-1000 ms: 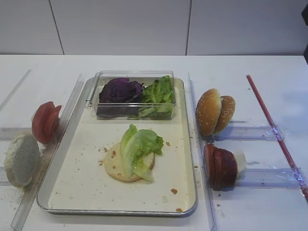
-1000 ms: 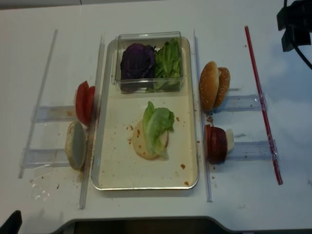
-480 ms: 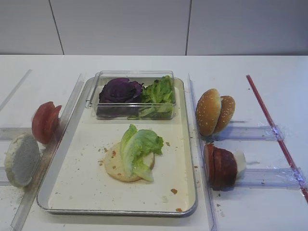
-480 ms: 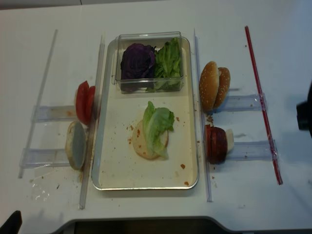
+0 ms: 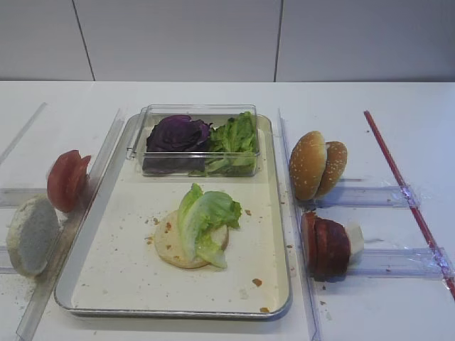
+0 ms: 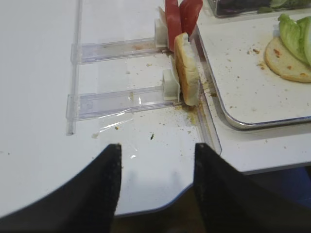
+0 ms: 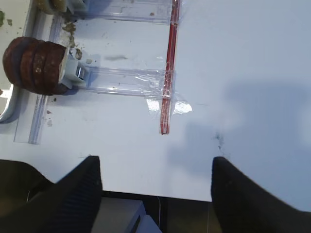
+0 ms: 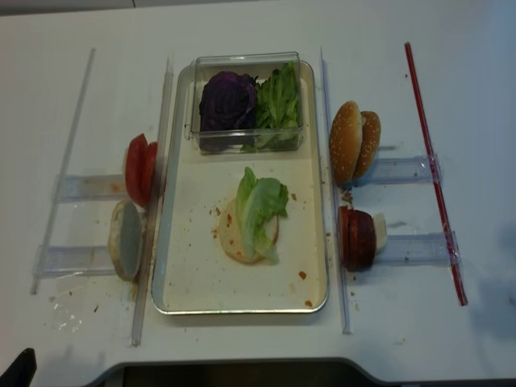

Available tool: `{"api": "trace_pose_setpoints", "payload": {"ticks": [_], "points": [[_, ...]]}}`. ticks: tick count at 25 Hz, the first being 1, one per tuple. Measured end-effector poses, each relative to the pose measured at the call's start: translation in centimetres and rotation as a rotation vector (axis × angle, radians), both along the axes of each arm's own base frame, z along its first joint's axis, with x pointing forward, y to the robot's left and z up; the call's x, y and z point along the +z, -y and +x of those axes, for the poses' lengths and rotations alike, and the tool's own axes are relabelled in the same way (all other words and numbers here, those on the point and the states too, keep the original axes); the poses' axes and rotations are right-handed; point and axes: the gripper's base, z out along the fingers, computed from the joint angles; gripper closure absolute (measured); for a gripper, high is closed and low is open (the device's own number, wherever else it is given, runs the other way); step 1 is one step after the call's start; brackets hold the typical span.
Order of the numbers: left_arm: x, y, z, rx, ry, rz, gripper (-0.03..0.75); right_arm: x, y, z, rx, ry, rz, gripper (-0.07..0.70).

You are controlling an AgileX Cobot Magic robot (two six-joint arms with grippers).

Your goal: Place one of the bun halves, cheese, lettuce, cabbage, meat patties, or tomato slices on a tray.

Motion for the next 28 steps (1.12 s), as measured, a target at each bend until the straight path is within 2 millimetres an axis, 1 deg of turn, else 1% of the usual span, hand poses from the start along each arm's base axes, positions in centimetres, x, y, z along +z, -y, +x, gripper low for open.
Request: {"api": "trace_pose_setpoints", "payload": {"ticks": [7,19,28], "points": [[0.0,0.0,0.0,0.000,0.000,0.000,0.384,-1.5,0.2,-2.6,0.000,0.063,0.006,0.134],[0.0,0.0,0.0,0.000,0.000,0.000,0.384,-4.9,0.5,-5.6,0.047,0.139,-0.022,0.134],[0.0,0.0,0.0,0.000,0.000,0.000,0.385,-5.3,0.8,-8.8,0.065,0.352,-0.027,0.134]]}}
